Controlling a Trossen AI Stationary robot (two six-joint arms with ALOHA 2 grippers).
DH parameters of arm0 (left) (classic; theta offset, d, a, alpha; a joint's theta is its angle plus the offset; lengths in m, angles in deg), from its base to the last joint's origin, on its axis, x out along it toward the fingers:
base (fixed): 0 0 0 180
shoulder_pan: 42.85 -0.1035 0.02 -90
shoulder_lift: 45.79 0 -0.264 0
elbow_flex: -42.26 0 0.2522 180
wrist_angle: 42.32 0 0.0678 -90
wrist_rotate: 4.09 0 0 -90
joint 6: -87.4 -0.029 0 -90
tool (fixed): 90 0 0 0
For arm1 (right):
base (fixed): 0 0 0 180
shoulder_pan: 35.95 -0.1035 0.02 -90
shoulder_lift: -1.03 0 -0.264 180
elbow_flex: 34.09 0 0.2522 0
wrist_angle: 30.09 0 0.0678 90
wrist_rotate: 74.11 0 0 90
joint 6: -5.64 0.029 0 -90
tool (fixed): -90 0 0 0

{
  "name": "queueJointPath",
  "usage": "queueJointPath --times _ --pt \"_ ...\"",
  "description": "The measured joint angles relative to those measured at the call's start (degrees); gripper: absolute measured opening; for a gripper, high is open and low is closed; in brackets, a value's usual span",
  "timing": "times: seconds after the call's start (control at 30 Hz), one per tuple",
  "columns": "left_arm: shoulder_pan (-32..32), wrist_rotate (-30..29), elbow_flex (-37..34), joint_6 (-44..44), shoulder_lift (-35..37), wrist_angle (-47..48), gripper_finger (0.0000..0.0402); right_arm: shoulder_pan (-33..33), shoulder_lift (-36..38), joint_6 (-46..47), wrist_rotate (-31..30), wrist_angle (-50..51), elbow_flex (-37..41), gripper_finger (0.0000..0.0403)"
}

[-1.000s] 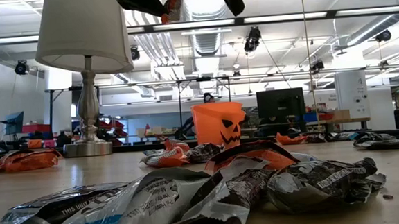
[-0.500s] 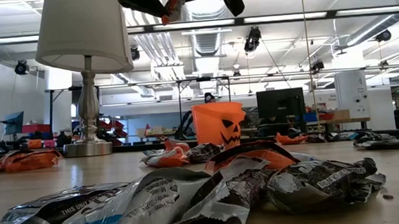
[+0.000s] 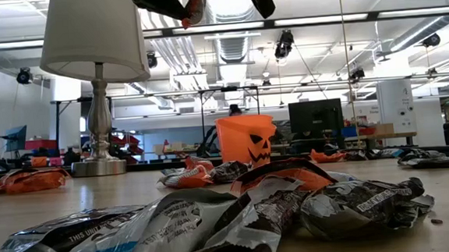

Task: Organize candy in baskets
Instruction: Put the orange chocolate into the orange bucket

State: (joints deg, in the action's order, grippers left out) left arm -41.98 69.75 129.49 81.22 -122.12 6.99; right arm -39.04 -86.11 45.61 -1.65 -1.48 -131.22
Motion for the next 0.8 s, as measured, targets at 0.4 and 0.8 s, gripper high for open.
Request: queueJointPath --times 0.4,0.8 --pt "0.0 0.0 0.0 -0.7 0.0 0.1 0.0051 0.0 0.0 -0.1 0.0 1.1 0.0 0.0009" --pt "0.0 -6.3 0.1 -0.9 0.3 2.0 0.0137 2.1 0.0 -1.0 -0.3 4.7 0.0 0.0009"
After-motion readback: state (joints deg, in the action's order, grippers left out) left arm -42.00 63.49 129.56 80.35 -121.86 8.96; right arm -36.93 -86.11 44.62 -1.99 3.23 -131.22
